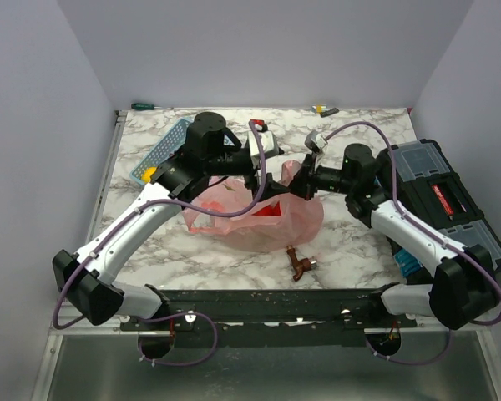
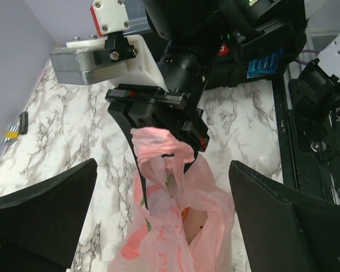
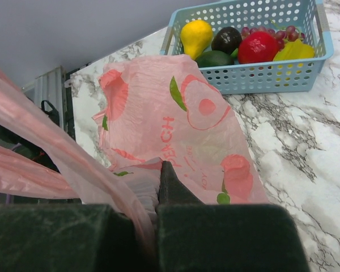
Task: Place the fake fruits into the plastic bag and tie a complex knot
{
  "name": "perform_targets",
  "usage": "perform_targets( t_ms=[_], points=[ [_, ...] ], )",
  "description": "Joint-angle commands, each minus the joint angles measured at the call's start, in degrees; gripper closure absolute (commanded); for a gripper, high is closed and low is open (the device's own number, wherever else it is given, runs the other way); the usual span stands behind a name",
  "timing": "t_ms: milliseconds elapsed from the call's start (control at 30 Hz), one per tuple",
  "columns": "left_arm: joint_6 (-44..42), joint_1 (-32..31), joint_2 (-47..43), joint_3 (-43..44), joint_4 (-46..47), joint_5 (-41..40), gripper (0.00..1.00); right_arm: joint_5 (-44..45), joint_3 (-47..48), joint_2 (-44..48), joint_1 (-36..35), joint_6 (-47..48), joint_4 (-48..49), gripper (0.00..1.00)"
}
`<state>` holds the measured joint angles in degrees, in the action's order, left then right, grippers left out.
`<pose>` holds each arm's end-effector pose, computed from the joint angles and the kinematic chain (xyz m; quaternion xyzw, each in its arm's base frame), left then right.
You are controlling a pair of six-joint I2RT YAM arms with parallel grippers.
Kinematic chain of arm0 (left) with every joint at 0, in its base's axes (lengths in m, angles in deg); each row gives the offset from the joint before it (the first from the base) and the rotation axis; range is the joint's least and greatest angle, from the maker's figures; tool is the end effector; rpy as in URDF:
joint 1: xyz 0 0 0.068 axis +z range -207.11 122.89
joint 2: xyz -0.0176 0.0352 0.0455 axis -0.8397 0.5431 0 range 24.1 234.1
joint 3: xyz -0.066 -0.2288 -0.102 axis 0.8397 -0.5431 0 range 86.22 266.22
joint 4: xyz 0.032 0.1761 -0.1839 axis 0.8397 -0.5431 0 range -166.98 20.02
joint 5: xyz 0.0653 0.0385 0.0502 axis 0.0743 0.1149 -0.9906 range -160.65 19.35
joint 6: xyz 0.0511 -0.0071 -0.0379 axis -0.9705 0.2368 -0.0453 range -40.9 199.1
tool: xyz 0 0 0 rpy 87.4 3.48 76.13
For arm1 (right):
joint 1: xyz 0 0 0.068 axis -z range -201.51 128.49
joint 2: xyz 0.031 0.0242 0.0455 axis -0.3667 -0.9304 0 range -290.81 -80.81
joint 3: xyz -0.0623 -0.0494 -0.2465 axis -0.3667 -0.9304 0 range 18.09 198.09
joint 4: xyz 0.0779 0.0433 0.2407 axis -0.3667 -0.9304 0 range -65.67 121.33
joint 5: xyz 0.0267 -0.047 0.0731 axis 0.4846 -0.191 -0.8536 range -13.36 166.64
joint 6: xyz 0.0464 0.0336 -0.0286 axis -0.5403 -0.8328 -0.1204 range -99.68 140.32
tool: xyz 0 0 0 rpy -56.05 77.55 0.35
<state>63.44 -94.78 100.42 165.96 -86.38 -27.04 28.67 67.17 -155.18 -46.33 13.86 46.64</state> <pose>0.2195 -0.2128 0.4057 0.5327 0.5455 -0.3957 0.5120 0.2575 0.1597 0.2872 -0.3696 0.6491 0.4582 0.4817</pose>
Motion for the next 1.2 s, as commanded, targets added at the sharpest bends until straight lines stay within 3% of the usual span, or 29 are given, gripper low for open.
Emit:
perform_targets(
  t_ms=[0, 133, 167, 200, 300, 333, 367, 433, 467, 533, 667, 767, 967, 1033, 1167],
  points=[
    [0.2, -1.6, 2.1, 4.0, -1.1, 2.9, 0.01, -0.5, 1.9, 1.2, -1.0, 2.3, -2.2, 0.98],
    [0.6, -3.5, 5.0, 6.2, -4.6, -1.4, 0.03, -0.1, 1.7, 1.4, -1.1, 2.2, -2.0, 0.97],
    [1.5, -3.5, 5.2, 5.9, -3.8, -2.9, 0.12, -0.2, 1.7, 1.5, -1.2, 2.2, -2.3, 0.96],
    [2.0, -3.5, 5.3, 6.1, -3.8, -4.3, 0.24, -0.1, 1.7, 1.9, -1.2, 2.5, -2.8, 0.92],
    [3.0, -2.1, 4.5, 6.5, -4.2, -3.0, 0.92, 1.4, 1.6, 4.5, -1.1, 5.8, -7.8, 0.81],
    [3.8, -1.4, 3.9, 6.2, -3.8, -2.4, 1.0, 2.1, 0.9, 6.0, -1.1, 8.7, -9.2, 0.77],
    [5.6, -0.6, 3.3, 5.7, -2.9, -1.7, 1.0, 2.8, 0.0, 7.6, -1.1, 10.1, -10.3, 0.69],
    [10.4, 1.3, 2.9, 5.3, -1.3, 1.4, 1.0, 2.8, -2.4, 10.8, -1.1, 11.0, -9.3, 0.38],
    [12.5, 1.7, 2.8, 5.3, -0.7, 2.6, 1.0, 2.3, -3.7, 12.1, -1.1, 10.0, -7.5, 0.3],
    [15.3, 1.9, 2.5, 4.8, 1.7, 3.3, 1.0, 3.5, -5.2, 13.0, -1.2, 4.3, -1.0, 0.21],
    [21.1, 1.8, 2.5, 4.0, 5.3, 3.8, 1.0, 11.5, -5.9, 10.7, -2.3, -5.7, 12.3, 0.13],
    [21.8, 1.9, 2.5, 4.2, 5.5, 3.3, 1.0, 19.7, -5.8, 8.5, -5.5, -7.6, 17.6, 0.09],
    [23.8, 1.8, 2.8, 4.3, 6.1, 3.0, 1.0, 35.4, -5.2, 4.2, -11.6, -7.6, 22.5, 0.12],
    [24.4, 1.8, 2.7, 4.5, 6.4, 3.1, 1.0, 38.7, -5.2, 2.4, -12.4, -7.2, 23.4, 0.18],
    [25.6, 2.3, 2.3, 5.1, 6.6, 3.9, 1.0, 41.0, -7.9, -1.1, -13.4, -4.9, 25.1, 0.46]
  ],
)
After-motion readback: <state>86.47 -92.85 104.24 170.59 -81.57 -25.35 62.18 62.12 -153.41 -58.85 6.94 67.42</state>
